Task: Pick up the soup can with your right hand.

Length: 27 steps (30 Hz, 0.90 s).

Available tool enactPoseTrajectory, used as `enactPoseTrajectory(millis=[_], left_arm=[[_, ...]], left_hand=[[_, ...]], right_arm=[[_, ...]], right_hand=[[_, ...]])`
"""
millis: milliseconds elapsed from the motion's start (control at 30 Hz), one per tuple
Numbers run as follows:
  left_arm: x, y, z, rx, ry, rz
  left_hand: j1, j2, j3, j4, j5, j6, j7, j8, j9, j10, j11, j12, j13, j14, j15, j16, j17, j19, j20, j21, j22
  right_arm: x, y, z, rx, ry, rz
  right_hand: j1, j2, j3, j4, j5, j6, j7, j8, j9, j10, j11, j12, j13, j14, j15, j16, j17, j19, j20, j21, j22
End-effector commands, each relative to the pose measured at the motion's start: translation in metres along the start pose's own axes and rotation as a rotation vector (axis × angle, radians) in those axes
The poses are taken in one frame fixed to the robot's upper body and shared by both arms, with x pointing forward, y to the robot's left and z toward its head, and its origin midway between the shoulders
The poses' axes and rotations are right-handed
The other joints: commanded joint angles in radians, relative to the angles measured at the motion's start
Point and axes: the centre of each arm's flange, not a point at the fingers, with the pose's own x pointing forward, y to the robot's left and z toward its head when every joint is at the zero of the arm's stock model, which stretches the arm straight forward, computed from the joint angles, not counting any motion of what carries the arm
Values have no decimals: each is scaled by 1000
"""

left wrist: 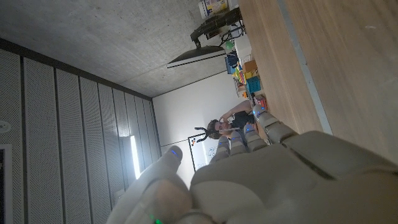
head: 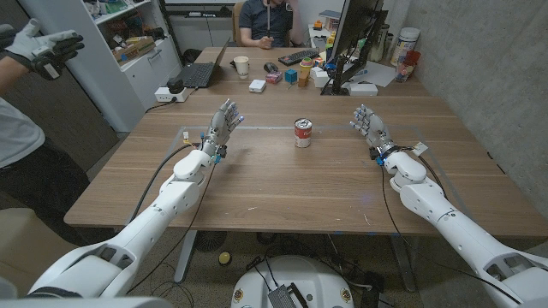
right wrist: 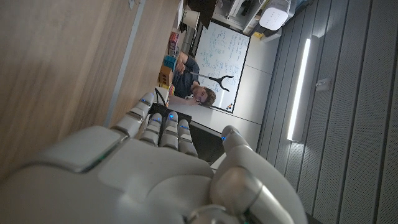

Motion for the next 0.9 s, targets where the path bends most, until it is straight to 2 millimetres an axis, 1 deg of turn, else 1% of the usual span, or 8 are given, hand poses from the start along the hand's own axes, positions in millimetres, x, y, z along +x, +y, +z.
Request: enactPoseTrajectory(millis=[33, 200, 433, 567, 600, 633, 733, 900], left_arm=[[27, -6, -1, 16, 22, -28], [26, -5, -2, 16, 27, -27], [25, -4, -2, 11, 23, -28], [25, -4, -3, 8, 20, -28], [24, -4, -3, 8, 20, -27], [24, -4, -3, 8, 20, -26], [24, -4, -3, 9, 21, -27], [23, -3, -4, 5, 20, -23]], left_hand=[[1, 101, 7, -1, 6, -9, 2, 6, 3, -8, -1, 6, 2, -9, -1, 5, 5, 9, 0, 6, 4], [1, 101, 7, -1, 6, -9, 1, 6, 3, -9, -1, 5, 2, -9, -1, 5, 5, 9, 0, 6, 4], [1, 101, 6, -1, 6, -9, 1, 6, 3, -9, -1, 6, 2, -10, -1, 4, 5, 8, 1, 5, 4], [1, 101, 6, -1, 6, -10, 1, 6, 3, -11, 1, 5, 2, -10, 0, 4, 5, 8, 1, 5, 4], [1, 101, 6, -1, 6, -10, 0, 6, 3, -11, 4, 5, 2, -11, 0, 4, 5, 7, 2, 5, 4], [1, 101, 6, -1, 6, -9, 1, 6, 3, -11, 4, 5, 2, -11, 0, 4, 5, 6, 2, 5, 4], [1, 102, 6, -1, 6, -9, 0, 6, 3, -12, 6, 4, 2, -12, 2, 4, 5, 6, 5, 5, 4], [1, 102, 6, -1, 6, -9, 0, 7, 3, -14, 9, 4, 2, -13, 4, 3, 5, 4, 8, 4, 4]], right_arm=[[5, -13, 3, -25, 27, -38], [6, -12, 9, -46, 8, -39], [11, -12, 30, -110, -43, -38], [15, -14, 45, -157, -79, -34], [18, -14, 53, -181, -98, -30], [18, -14, 53, -182, -99, -30], [24, -13, 70, -227, -136, -13], [34, -9, 88, -284, -182, 15]], right_hand=[[10, -3, 8, -1, 7, 7, -3, 2, 3, 4, 0, 4, 2, 8, -2, 4, 4, 6, -1, 5, 2], [11, -4, 7, -2, 7, 4, -7, 1, 3, -1, 1, 2, 2, 6, 0, 3, 4, 6, 0, 4, 2], [18, -8, 7, -11, 6, 0, -20, -1, 3, -5, 5, 1, 2, 5, 7, 2, 2, 4, 8, 3, 2], [22, -9, 7, -15, 6, 1, -23, 0, 3, -7, 6, 0, 2, 8, 11, 3, 1, 5, 13, 4, 2], [24, -9, 7, -17, 6, 2, -25, 0, 3, -7, 5, 0, 2, 9, 12, 3, 1, 5, 13, 4, 2], [25, -9, 7, -18, 6, 2, -27, 0, 3, -7, 6, 0, 2, 10, 14, 4, 1, 6, 14, 4, 2], [30, -11, 8, -23, 6, 2, -37, 0, 3, -8, 6, 0, 2, 13, 16, 4, 0, 7, 18, 4, 2], [36, -13, 7, -31, 6, 2, -43, 0, 3, -9, 4, 0, 2, 18, 30, 6, 0, 7, 32, 4, 2]])
